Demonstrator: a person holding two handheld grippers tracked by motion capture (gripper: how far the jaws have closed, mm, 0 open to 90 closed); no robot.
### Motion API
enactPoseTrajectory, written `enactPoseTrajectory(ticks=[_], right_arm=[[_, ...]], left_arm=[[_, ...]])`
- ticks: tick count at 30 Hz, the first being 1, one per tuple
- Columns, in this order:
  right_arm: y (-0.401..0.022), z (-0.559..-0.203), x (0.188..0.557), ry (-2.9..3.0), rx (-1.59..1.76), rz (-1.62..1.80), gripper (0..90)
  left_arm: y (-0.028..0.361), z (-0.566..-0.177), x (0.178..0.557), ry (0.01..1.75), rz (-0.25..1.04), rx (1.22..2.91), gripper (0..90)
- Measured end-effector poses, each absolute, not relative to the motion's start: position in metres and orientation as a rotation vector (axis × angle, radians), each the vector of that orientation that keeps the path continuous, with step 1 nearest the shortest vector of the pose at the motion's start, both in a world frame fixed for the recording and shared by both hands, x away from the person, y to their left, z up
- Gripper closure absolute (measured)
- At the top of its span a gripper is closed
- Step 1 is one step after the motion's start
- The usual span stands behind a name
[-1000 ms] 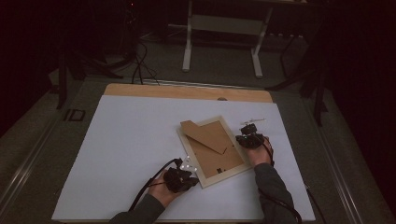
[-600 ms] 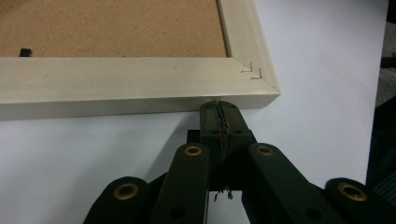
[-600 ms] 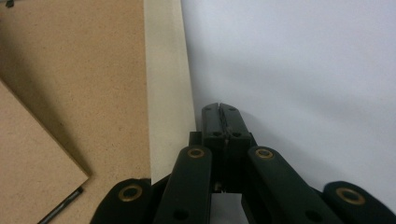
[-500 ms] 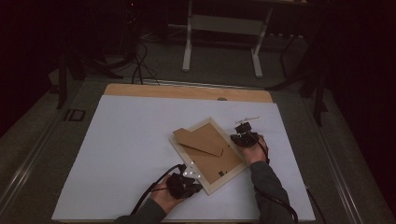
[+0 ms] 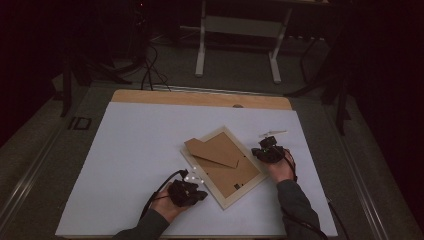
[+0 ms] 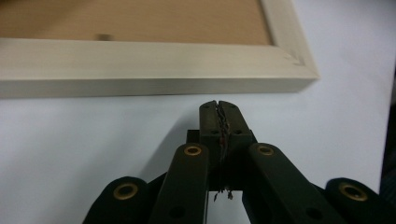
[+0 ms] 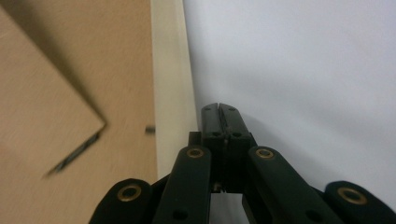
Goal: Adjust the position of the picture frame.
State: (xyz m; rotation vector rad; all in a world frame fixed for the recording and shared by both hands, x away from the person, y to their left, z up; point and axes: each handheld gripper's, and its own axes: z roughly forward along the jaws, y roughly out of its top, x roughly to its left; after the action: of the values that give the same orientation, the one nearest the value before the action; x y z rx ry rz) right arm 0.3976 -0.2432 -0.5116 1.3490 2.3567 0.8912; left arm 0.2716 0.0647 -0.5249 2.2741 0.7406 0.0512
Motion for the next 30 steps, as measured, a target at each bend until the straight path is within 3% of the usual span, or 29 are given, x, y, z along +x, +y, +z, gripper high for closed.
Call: enactPoseTrajectory(ticks=[16, 30], right_arm=[[-0.26, -0.502, 0.344, 2.442, 1.264, 0.88, 90.0], [-0.262, -0.501, 0.312, 2.484, 1.217, 0.857, 90.0]], left_arm=[[0.138, -0.496, 0.334, 0.996, 0.237, 2.067, 88.9], [0.137, -0.51, 0.396, 1.07, 0.293, 2.095, 90.0]])
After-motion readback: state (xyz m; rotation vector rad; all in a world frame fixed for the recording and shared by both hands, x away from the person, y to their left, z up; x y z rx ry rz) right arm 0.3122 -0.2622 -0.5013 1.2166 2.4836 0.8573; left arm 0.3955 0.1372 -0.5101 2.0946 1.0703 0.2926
